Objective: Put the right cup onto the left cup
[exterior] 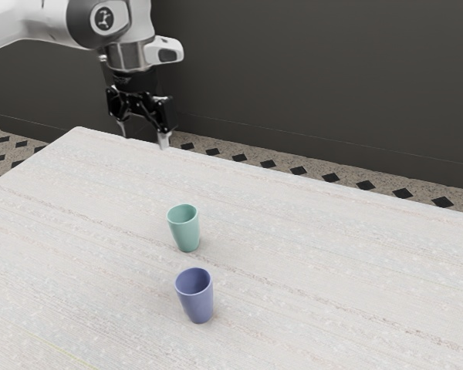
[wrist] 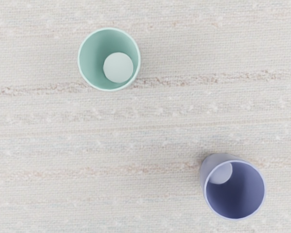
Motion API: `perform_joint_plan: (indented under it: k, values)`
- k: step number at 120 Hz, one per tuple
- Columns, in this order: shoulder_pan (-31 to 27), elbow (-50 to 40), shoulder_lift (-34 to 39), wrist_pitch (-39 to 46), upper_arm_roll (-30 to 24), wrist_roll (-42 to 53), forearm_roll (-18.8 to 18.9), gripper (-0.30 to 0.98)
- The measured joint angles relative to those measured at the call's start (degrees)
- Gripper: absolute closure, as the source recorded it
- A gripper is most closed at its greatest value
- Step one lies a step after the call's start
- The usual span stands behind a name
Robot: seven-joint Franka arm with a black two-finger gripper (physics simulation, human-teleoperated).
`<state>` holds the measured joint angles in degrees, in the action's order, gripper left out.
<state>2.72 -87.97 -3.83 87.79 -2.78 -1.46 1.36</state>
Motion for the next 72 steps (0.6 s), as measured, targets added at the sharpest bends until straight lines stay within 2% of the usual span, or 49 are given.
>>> perform_joint_plan:
  k: [40, 72]
  values:
    - [0.03, -2.09, -0.23, 1.96, -0.05, 0.03, -0.33, 0.0]
    - [0.27, -7.68, -0.25, 6.6, -0.07, -0.08, -3.04, 0.0]
